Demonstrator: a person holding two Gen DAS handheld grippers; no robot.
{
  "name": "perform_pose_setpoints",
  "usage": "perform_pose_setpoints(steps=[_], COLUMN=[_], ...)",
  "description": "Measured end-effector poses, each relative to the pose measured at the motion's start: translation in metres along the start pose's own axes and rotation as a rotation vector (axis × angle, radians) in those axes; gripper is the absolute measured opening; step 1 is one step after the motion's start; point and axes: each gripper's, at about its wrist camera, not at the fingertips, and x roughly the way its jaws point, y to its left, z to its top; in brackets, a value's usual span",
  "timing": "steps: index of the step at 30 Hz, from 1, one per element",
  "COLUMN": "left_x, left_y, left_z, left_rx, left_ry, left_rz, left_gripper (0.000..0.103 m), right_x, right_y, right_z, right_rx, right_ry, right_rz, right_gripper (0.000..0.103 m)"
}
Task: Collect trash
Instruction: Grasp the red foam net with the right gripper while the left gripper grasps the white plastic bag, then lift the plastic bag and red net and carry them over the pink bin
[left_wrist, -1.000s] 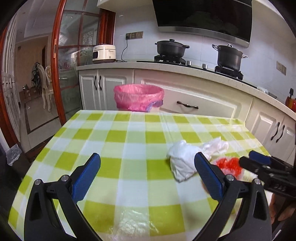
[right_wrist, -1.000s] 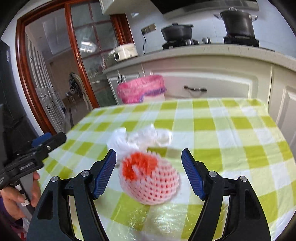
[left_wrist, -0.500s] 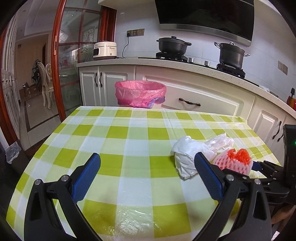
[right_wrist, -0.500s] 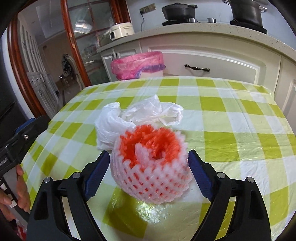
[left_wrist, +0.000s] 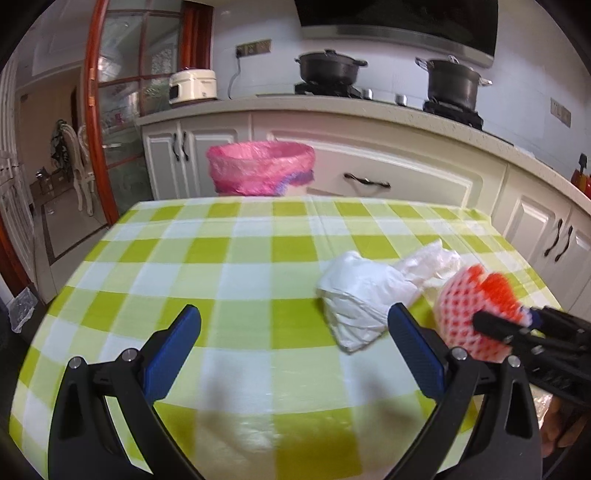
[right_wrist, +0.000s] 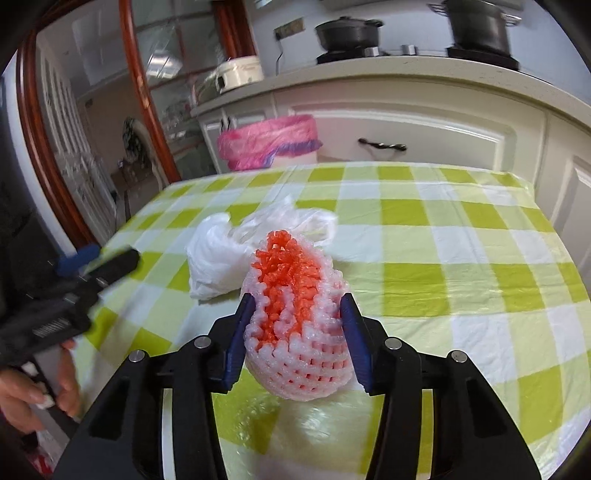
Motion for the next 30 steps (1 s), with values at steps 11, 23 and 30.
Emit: perform_pose_setpoints(steps=[11,23,30], left_x=[0.057,0.087,0.062], left_y=[-0.058,-0.064,-0.053], left_z=[0.014,0.020,0.018], left_rx=[0.061,0.071,0.076], left_ry=[0.098,0.149,0.094], left_rz=[-0.046,-0.056,-0.062], left_gripper=[0.098,0.064,0.051], right_x=[-0.040,-0.046,-0.040], right_y=[-0.038,-0.050,-0.033], right_z=[0.011,0.010,0.013], right_rx=[0.084,0.111,0.077], right_ry=[-0.097,-0.105,-0.097], right_rz=[-0.002,0.008,0.025], right_gripper=[0.046,0.047,0.047])
